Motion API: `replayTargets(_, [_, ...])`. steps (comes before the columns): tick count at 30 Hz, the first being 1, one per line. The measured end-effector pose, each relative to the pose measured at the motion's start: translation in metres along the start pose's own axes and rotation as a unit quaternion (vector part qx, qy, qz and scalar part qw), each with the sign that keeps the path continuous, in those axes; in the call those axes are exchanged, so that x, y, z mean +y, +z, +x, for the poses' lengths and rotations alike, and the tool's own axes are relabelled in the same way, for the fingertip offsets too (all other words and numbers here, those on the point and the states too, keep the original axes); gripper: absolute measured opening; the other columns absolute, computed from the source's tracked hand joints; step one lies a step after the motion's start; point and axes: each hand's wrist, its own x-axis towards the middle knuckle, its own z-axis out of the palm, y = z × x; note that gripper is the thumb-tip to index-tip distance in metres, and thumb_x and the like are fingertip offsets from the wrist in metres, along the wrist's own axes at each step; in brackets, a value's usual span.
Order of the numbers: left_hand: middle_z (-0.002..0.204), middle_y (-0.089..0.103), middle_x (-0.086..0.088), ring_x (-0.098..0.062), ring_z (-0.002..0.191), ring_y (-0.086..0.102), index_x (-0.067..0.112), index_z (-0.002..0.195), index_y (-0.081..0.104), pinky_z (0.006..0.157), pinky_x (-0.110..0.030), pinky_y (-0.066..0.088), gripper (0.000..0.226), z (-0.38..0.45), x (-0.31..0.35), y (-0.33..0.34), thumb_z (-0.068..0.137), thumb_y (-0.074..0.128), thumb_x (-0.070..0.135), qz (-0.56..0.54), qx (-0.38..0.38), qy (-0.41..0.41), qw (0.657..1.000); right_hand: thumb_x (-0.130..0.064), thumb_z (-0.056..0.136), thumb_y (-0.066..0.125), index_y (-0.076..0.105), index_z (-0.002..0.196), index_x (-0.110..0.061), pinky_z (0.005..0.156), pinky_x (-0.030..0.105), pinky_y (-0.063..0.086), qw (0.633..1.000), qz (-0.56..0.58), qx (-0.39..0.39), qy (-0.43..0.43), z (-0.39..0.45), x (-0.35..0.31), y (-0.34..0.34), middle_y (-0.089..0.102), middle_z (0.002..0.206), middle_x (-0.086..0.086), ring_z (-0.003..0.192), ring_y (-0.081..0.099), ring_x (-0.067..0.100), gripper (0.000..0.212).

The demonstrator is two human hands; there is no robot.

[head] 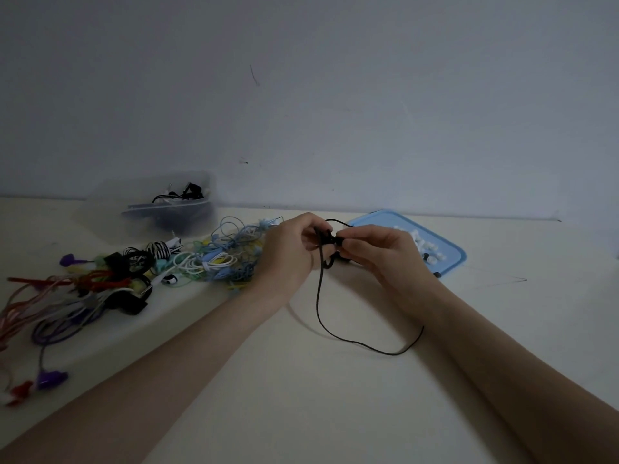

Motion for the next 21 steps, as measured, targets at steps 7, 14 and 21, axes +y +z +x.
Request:
replayTargets(7, [0.079, 0.064, 0.002, -0.012, 0.071, 0.063, 0.011, 0.092, 0.066, 0.07, -0.024, 0.051, 0.024, -0.0039, 0.0042, 0.0019, 0.074, 0.069, -0.005, 0.054, -0.002, 0.044, 0.998, 0.006, 0.085, 0.057, 0.07, 0.085, -0.007, 0.072, 0.018, 0.053, 1.0, -0.008, 0.0, -0.004, -0.0013, -0.0017, -0.0011, 0.072, 0.075, 0.001, 0.072, 0.068, 0.011, 0.018])
replayTargets(14, [0.083, 0.065, 0.009, 0.007, 0.072, 0.062, 0.02, 0.09, 0.062, 0.075, -0.01, 0.049, 0.031, 0.0011, 0.0007, 0.0009, 0.079, 0.063, -0.009, -0.08, 0.004, -0.028, 0.996, 0.006, 0.084, 0.058, 0.069, 0.087, -0.004, 0.071, 0.015, 0.052, 1.0, 0.021, 0.02, 0.003, 0.0002, -0.0029, -0.0046, 0.072, 0.075, -0.001, 0.072, 0.068, 0.008, 0.016])
replayTargets(21, [0.077, 0.065, 0.005, -0.01, 0.071, 0.065, 0.024, 0.077, 0.061, 0.074, -0.023, 0.053, 0.033, -0.0007, 0.0021, -0.0019, 0.074, 0.07, -0.007, -0.091, 0.008, -0.045, 0.995, 0.003, 0.082, 0.062, 0.071, 0.087, -0.009, 0.08, 0.02, 0.054, 1.0, -0.014, 0.019, -0.004, -0.0004, -0.0016, -0.0043, 0.073, 0.081, 0.002, 0.078, 0.069, 0.013, 0.016])
